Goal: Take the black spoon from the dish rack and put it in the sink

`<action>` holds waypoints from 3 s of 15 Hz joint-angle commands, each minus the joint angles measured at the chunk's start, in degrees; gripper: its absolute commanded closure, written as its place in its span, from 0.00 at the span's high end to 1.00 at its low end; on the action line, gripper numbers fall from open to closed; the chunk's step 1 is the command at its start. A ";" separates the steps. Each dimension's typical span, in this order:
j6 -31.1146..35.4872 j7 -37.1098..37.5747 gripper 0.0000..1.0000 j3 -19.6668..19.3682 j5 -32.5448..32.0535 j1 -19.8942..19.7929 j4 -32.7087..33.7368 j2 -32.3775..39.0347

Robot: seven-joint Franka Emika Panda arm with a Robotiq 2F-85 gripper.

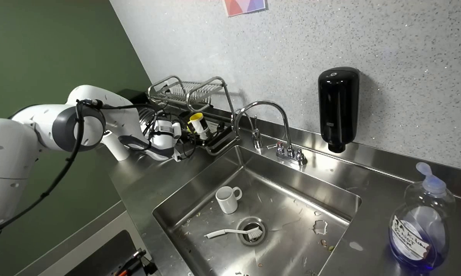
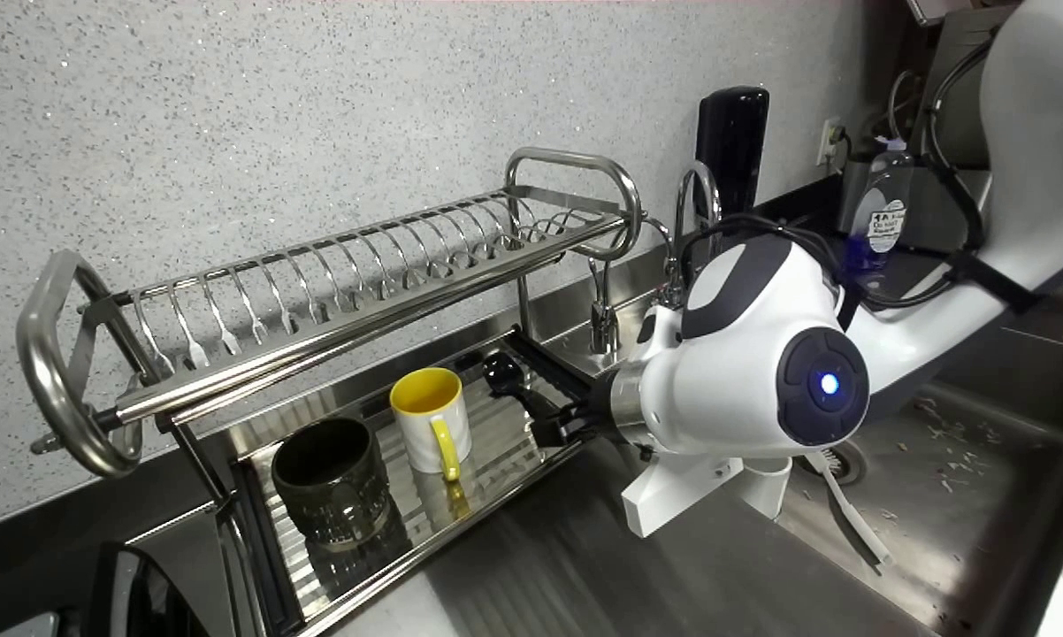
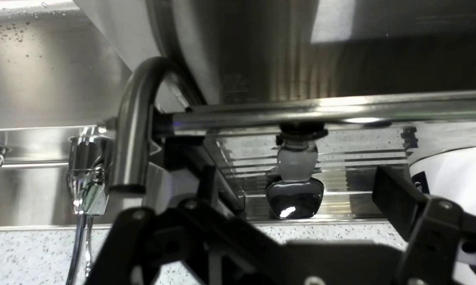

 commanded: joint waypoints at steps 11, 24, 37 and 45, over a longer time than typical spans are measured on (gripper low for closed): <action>2.25 1.88 0.47 0.57 -1.43 -0.08 5.16 4.36; -0.89 5.12 0.05 0.34 -2.30 1.23 -1.00 -1.43; -19.18 7.14 0.05 3.42 13.88 1.28 -30.80 -23.92; -22.20 18.02 0.05 3.12 22.65 -0.95 -45.29 -32.65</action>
